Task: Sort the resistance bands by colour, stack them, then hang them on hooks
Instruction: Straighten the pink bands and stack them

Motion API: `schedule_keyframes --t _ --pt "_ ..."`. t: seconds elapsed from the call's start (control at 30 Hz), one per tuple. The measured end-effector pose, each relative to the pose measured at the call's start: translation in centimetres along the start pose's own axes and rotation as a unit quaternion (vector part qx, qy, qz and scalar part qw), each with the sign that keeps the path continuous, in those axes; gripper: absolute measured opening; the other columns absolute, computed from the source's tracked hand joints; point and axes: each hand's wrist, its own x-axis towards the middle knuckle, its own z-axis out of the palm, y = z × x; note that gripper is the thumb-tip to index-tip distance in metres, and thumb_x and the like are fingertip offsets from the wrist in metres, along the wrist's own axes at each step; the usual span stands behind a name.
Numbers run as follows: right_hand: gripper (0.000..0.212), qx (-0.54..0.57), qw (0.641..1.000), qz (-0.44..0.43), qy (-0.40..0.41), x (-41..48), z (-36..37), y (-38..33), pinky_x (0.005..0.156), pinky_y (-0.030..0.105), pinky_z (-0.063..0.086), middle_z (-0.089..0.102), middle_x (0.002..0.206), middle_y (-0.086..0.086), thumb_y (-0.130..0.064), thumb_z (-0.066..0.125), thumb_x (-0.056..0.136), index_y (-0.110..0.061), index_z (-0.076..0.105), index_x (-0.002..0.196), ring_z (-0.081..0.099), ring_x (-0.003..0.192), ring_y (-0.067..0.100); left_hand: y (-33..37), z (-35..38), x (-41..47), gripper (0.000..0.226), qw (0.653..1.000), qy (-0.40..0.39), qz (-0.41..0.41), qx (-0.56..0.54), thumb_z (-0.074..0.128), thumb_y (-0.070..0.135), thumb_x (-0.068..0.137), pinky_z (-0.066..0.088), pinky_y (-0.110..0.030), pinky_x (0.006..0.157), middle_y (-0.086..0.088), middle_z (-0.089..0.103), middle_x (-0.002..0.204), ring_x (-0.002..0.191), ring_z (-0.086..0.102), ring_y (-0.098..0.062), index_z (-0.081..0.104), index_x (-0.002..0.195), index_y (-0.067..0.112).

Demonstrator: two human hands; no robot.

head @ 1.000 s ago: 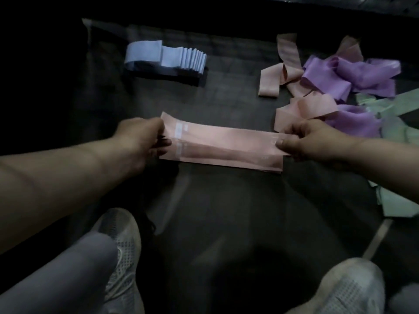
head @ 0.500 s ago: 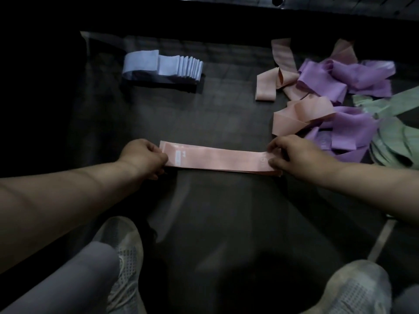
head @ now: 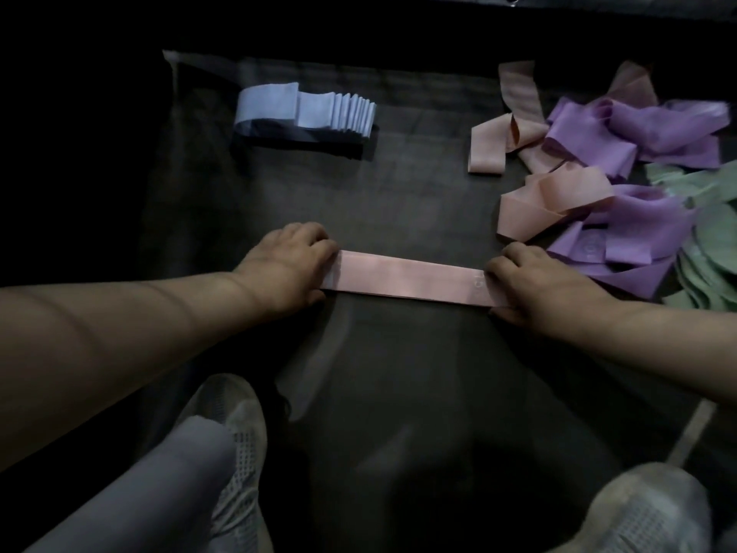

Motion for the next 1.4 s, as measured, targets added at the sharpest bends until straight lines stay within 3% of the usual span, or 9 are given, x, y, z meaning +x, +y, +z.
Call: schedule_keyframes --t 0.13,0.33,0.4,0.5,0.63,0.8,1.03,1.2,1.4 --pt "0.048 0.008 1.000 -0.013 0.027 -0.2 0.2 0.1 0.083 0.041 0.050 0.048 0.115 0.009 -0.037 0.071 0.081 -0.014 0.055 0.121 0.051 0.102 0.028 0.2 -0.1 0.2 0.047 0.999 0.038 0.016 0.006 0.063 0.036 0.088 0.042 -0.040 0.094 -0.009 0.051 0.129 0.113 0.050 -0.032 0.056 0.132 0.020" --pt "0.077 0.075 0.995 0.055 0.029 -0.5 0.9 0.4 0.107 0.041 0.041 0.040 0.132 0.009 -0.055 0.070 0.079 -0.016 0.039 0.138 0.045 0.122 0.028 0.3 0.7 -0.6 0.067 0.993 0.071 -0.058 -0.071 0.072 0.043 0.080 0.039 -0.041 0.103 -0.011 0.044 0.136 0.124 0.044 -0.033 0.048 0.138 0.020" --pt "0.071 0.245 0.949 0.192 0.060 -0.6 1.5 0.1 0.113 0.038 0.034 0.039 0.136 0.012 -0.047 0.068 0.085 -0.012 0.037 0.138 0.043 0.125 0.027 0.9 0.8 -0.7 0.059 0.946 0.109 -0.213 -0.218 0.067 0.036 0.086 0.033 -0.037 0.110 -0.015 0.041 0.138 0.128 0.040 -0.034 0.047 0.138 0.016" --pt "0.043 0.392 0.847 0.358 0.027 -0.3 2.6 0.1 0.093 0.033 0.046 0.058 0.121 0.014 -0.040 0.065 0.091 -0.009 0.052 0.118 0.057 0.106 0.026 1.2 1.3 -0.5 0.046 0.850 0.088 -0.366 -0.368 0.064 0.034 0.091 0.040 -0.031 0.104 -0.015 0.054 0.132 0.118 0.055 -0.031 0.055 0.129 0.010" --pt "0.025 0.451 0.803 0.388 0.038 0.2 3.1 -0.1 0.084 0.041 0.056 0.068 0.099 0.009 -0.037 0.073 0.086 -0.017 0.063 0.096 0.066 0.088 0.027 1.6 1.2 -0.2 0.033 0.832 0.078 -0.383 -0.394 0.068 0.032 0.090 0.050 -0.032 0.094 -0.008 0.066 0.113 0.104 0.063 -0.026 0.064 0.115 0.011" --pt "0.019 0.512 0.760 0.399 0.042 0.7 2.5 -0.5 0.069 0.036 0.053 0.066 0.087 0.010 -0.025 0.076 0.086 -0.013 0.062 0.082 0.058 0.071 0.020 1.8 0.9 0.6 0.008 0.753 0.084 -0.411 -0.506 0.069 0.016 0.091 0.044 -0.027 0.070 -0.014 0.066 0.095 0.065 0.056 -0.019 0.067 0.095 0.011" --pt "0.025 0.498 0.774 0.386 0.053 0.3 2.3 -1.0 0.057 0.031 0.045 0.064 0.080 0.009 -0.023 0.076 0.085 -0.017 0.053 0.080 0.055 0.066 0.020 1.6 0.5 0.1 0.021 0.738 0.066 -0.427 -0.519 0.064 0.006 0.090 0.038 -0.020 0.051 -0.012 0.062 0.077 0.055 0.051 -0.016 0.060 0.070 0.013" --pt "0.023 0.470 0.809 0.347 0.060 0.2 1.4 -0.7 0.057 0.030 0.042 0.061 0.078 0.003 -0.027 0.073 0.087 -0.015 0.055 0.088 0.053 0.068 0.017 1.2 0.1 -0.8 0.020 0.761 0.107 -0.382 -0.514 0.065 0.018 0.093 0.052 -0.033 0.072 -0.012 0.065 0.079 0.068 0.059 -0.024 0.061 0.073 0.016" --pt "0.032 0.437 0.822 0.362 0.029 1.2 1.9 -0.3 0.079 0.039 0.052 0.067 0.093 0.007 -0.035 0.079 0.080 -0.017 0.054 0.090 0.063 0.084 0.023 0.8 1.3 -0.8 0.015 0.782 0.076 -0.380 -0.488 0.068 0.027 0.091 0.050 -0.029 0.064 -0.013 0.069 0.083 0.061 0.058 -0.022 0.065 0.085 0.013"
